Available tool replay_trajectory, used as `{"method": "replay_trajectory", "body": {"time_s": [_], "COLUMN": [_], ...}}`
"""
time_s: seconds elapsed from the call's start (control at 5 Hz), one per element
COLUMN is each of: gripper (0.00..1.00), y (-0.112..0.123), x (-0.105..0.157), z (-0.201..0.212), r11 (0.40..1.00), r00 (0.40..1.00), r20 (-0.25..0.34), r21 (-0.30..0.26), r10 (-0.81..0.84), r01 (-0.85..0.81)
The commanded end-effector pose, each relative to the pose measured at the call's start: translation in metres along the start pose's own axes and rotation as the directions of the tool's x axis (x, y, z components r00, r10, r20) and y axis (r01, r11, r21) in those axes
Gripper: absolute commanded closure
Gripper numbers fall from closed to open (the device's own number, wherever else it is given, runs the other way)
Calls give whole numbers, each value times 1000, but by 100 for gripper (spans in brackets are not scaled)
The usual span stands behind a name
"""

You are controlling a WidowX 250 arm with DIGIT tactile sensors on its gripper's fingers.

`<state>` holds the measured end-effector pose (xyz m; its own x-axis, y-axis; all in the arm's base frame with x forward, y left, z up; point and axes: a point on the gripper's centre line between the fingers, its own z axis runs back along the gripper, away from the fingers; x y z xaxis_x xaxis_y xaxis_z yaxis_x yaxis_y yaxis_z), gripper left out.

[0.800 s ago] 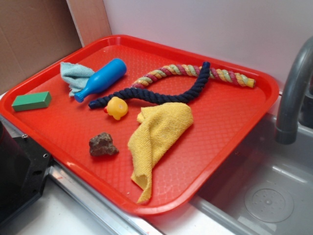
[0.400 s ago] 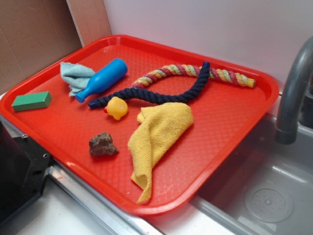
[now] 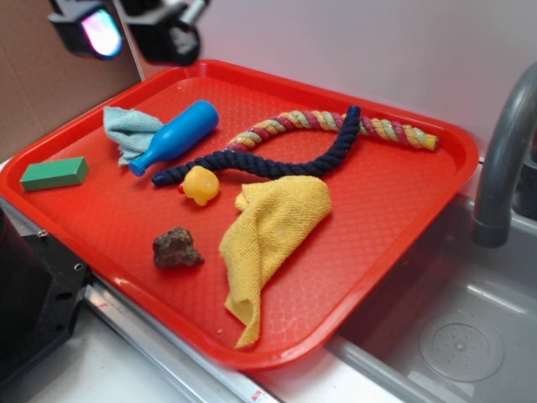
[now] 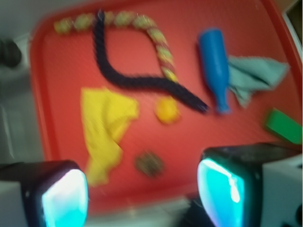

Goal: Grab the yellow cloth.

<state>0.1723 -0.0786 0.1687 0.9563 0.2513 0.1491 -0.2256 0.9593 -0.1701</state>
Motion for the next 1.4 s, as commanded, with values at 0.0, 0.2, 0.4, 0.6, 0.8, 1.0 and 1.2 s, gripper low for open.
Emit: {"method": "replay_trajectory", "body": {"time_s": [0.0, 0.2, 0.4, 0.6, 0.8, 1.0, 1.2], "gripper": [0, 0, 0, 0, 0, 78, 100], "y": [-24, -22, -27, -31, -24, -24, -26], "x": [9, 9, 13, 9, 13, 15, 19], "z": [-64, -92, -115, -131, -148, -156, -140], "r11": [1000, 1000, 999, 998, 998, 995, 989], "r00": [998, 992, 984, 975, 967, 960, 962], "r20": [-68, -124, -178, -219, -251, -270, -245], "r21": [15, 18, 18, 42, 44, 50, 54], "r10": [8, -18, -33, -40, -40, -68, -120], "r01": [-7, 20, 36, 50, 52, 85, 137]}}
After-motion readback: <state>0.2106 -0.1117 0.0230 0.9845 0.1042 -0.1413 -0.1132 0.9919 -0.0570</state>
